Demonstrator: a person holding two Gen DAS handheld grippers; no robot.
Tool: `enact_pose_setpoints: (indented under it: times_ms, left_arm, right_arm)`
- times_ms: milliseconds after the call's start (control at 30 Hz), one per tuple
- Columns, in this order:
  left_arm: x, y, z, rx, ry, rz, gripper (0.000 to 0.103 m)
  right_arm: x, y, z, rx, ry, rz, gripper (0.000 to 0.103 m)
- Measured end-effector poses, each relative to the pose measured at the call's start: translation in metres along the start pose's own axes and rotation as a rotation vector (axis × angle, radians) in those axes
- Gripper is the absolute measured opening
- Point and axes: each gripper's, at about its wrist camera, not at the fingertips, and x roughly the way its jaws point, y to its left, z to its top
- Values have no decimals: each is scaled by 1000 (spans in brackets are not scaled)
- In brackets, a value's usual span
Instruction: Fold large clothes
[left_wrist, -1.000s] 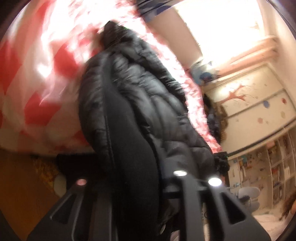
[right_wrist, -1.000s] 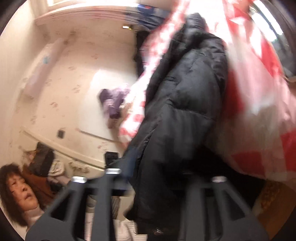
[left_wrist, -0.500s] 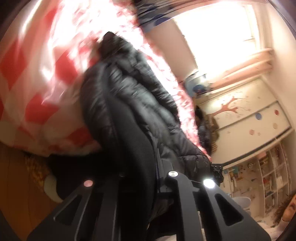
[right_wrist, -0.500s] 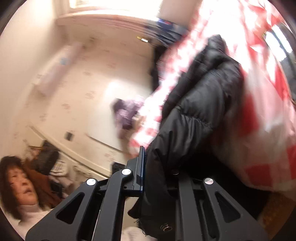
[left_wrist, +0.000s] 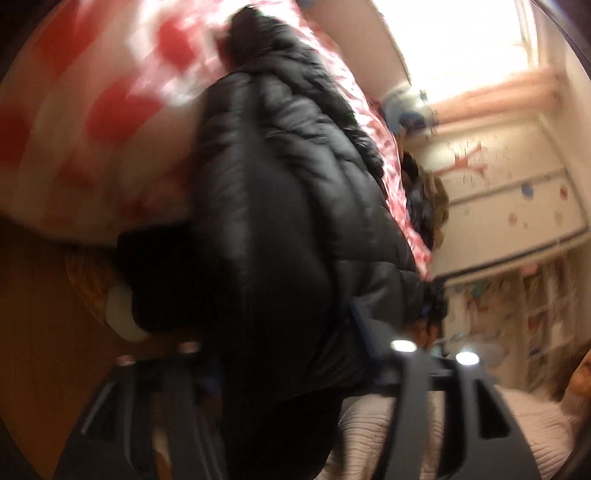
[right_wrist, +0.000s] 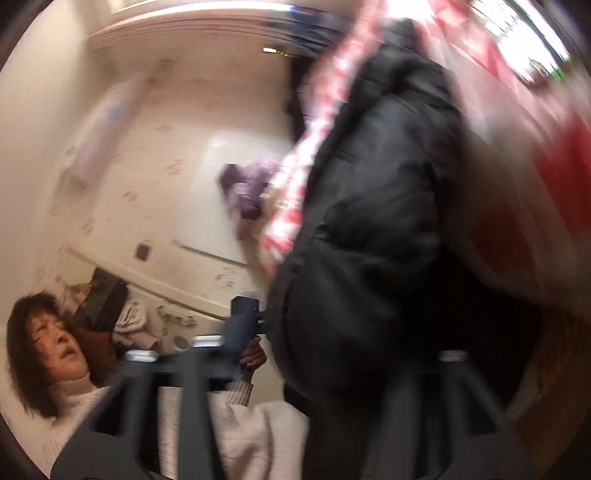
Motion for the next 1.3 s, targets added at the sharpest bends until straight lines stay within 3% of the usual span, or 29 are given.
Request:
enact_pose_setpoints:
  times_ms: [33,100,200,267,300,333,433,567,767,800,900,933,1067,1167,1300]
  left_arm:
    - [0,9,-2,-29,-19,-16,78]
    - [2,16,-5,-56,-26,-41,80]
    - [8,9,-5,-14,-41,-98,79]
    - [8,6,-4,16,-63,-131,58]
    - [8,2,-4,23,-64,-131,38]
    - [6,-3,-3,41,-75,-113,30]
    - [-1,-19,-4,102,-107,-86,20]
    - [-17,-43,-3,161,-141,-77,17]
    - [-42,-85,6,283,-214,-143,16]
    - [-42,-88,8,296,-214,-130,16]
    - [-39,-99,11,336,-204,-1,16]
    - [-35,-105,11,360,-199,86,16]
    - [-17,-124,4,438,-169,301,16]
    - [-5,-129,-2,473,-147,412,16]
    - [1,-121,-8,498,-144,458,16]
  right_arm:
    - [-3,-10,-4,36,-3,-13,71]
    - [-6,-17,-8,46,-4,-4,72]
    - [-5,-11,-9,-3,-2,21,70]
    - [-3,-2,-8,-62,-12,13,39]
    - [-3,1,-8,-78,-22,15,17]
    - [-5,5,-8,-99,-42,19,15]
    - [-8,21,-9,-151,-80,54,12]
    - [-13,40,-5,-189,-94,158,12]
    - [-10,82,21,-275,-126,294,12]
    - [-10,85,26,-285,-131,307,12]
    - [-15,83,35,-293,-139,314,12]
    - [-16,76,37,-277,-143,313,12]
    - [-18,58,39,-214,-166,298,12]
    - [-18,56,41,-200,-174,283,12]
    - [-15,55,45,-197,-171,272,12]
